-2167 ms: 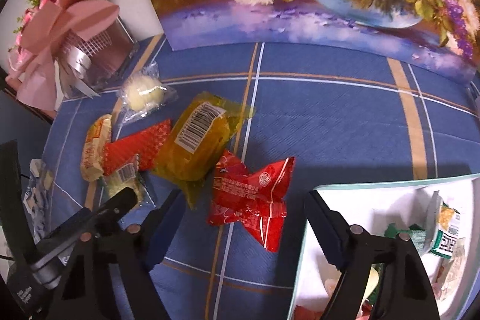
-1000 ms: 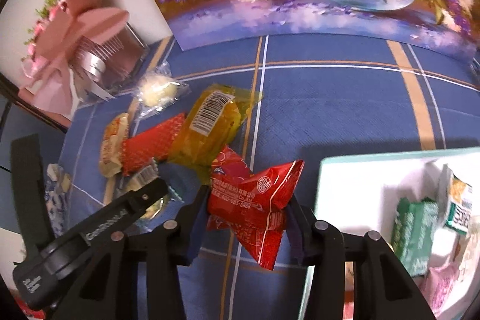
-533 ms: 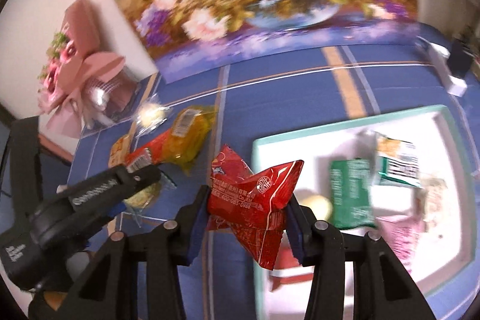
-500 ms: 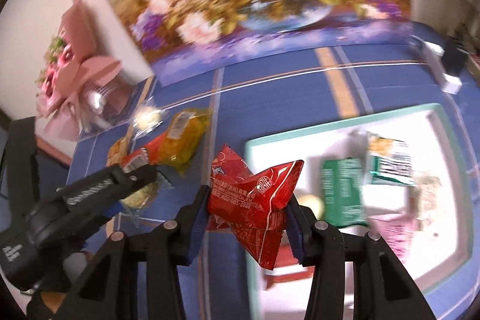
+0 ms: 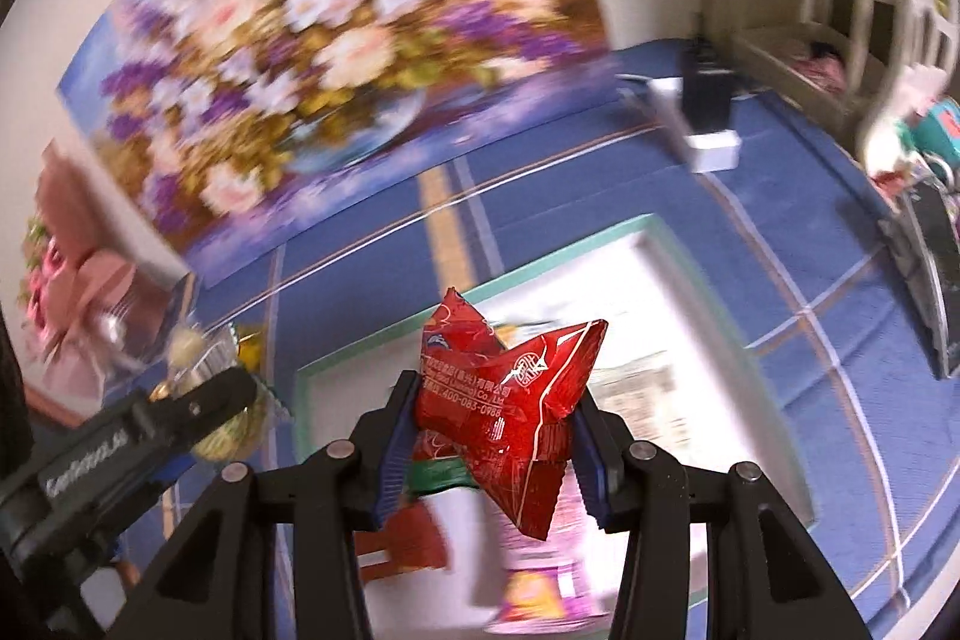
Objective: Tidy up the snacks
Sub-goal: 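Carry the round-cake packet and red packet over the white tray with both tools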
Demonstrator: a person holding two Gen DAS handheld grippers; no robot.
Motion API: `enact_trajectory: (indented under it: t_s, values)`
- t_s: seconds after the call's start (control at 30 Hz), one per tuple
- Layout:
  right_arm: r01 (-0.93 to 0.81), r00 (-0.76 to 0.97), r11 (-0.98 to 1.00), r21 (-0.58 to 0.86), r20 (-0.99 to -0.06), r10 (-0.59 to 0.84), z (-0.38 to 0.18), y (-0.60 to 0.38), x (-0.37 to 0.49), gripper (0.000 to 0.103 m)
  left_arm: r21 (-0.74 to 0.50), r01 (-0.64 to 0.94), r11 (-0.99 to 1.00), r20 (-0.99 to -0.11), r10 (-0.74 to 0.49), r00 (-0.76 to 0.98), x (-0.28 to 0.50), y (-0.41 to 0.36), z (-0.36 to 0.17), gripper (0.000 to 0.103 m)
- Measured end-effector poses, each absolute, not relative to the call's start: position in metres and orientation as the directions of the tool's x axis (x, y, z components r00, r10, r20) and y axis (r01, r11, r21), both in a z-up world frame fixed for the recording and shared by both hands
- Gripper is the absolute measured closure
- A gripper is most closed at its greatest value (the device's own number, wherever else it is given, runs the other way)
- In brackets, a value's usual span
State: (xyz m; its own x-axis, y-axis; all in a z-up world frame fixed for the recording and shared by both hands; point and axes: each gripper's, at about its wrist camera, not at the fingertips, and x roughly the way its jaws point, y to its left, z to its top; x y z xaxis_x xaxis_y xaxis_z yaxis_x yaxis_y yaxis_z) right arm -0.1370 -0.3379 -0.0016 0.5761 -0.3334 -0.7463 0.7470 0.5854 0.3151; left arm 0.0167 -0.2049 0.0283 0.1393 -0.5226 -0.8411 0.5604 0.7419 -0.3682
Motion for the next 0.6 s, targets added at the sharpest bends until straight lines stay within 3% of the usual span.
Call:
enact_trajectory:
  t_s: [0.6]
  values:
    - [0.782, 0.548, 0.513, 0.354, -0.783, -0.295, -0.038, -0.373, -0.158, 0.054, -0.342, 0.666, 0.663, -0.847, -0.524, 0.087, 0.039, -0.207, -0.026, 0.05]
